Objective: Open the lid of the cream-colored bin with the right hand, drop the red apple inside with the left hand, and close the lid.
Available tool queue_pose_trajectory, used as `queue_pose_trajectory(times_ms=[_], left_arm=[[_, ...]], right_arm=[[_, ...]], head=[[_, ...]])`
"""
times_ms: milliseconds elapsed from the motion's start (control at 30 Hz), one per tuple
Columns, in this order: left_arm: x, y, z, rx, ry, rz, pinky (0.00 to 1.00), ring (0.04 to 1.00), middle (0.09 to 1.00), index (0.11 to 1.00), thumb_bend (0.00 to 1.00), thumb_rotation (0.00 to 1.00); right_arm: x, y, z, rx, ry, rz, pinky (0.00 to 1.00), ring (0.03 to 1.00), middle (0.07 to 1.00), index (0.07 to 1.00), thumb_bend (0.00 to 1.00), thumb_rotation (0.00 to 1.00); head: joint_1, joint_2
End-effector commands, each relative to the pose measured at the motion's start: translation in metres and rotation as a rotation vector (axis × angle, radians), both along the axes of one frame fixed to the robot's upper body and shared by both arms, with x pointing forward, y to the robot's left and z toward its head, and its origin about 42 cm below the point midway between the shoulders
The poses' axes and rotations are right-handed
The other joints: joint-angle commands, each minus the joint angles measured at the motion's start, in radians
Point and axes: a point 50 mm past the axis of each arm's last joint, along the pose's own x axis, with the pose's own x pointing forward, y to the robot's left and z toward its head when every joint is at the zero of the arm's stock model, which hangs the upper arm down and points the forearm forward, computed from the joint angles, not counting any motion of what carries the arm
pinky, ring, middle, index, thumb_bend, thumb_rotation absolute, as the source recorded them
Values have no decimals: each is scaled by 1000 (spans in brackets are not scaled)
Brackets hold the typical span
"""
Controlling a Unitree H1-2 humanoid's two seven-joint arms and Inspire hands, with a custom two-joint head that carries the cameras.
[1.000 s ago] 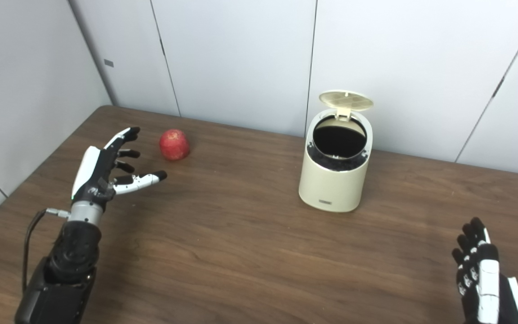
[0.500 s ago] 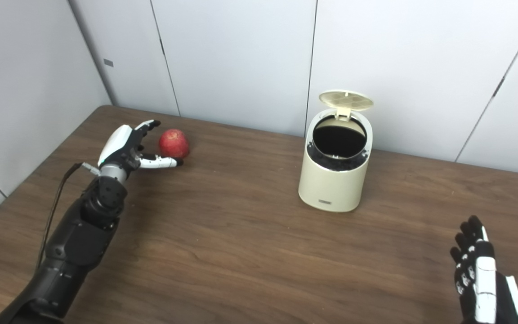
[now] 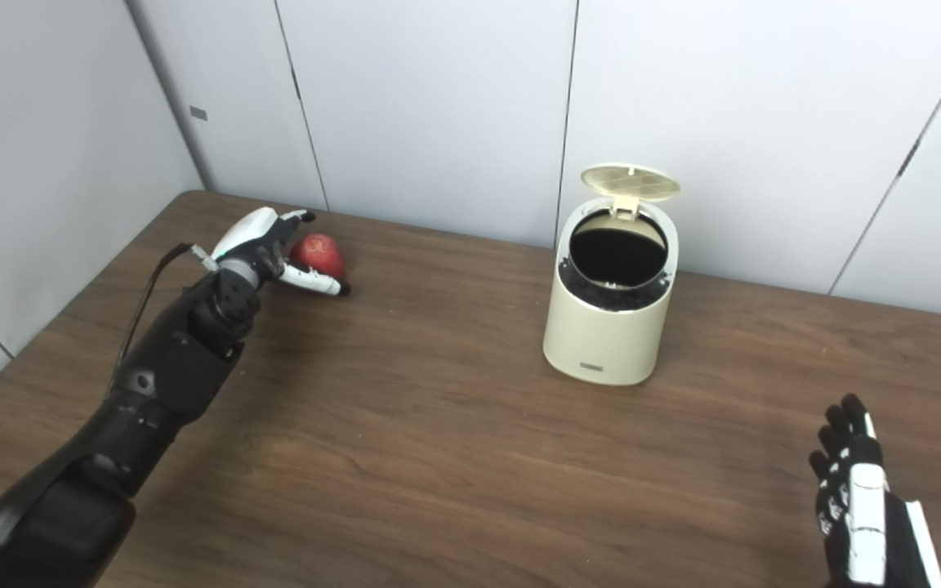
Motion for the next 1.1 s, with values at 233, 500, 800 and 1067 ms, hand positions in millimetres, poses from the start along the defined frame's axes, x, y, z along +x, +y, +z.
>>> queue_pose_trajectory(times_ms=[233,500,800,1067], left_arm=[[16,10,48,102,5,-37,713,839,903,844,818,51],[13,8,51,201,54,-92,500,568,544,548,569,9],[6,-2,40,97,-117,-35,506,452,528,457,498,0],[-3,-15,37,44,-235,-41,483,427,520,480,499,0]], right_arm=[[0,1,18,-6,-79,3,999,1000,994,1000,405,1000],[-1,-1,19,-16,-84,4,1000,1000,976,995,391,1000],[-1,-1,13,-28,-67,19,997,988,954,984,381,1000],[0,-3,5,-36,-64,25,995,988,953,982,392,1000]], head=[[-3,6],[-4,13],[-14,6],[-47,-4]])
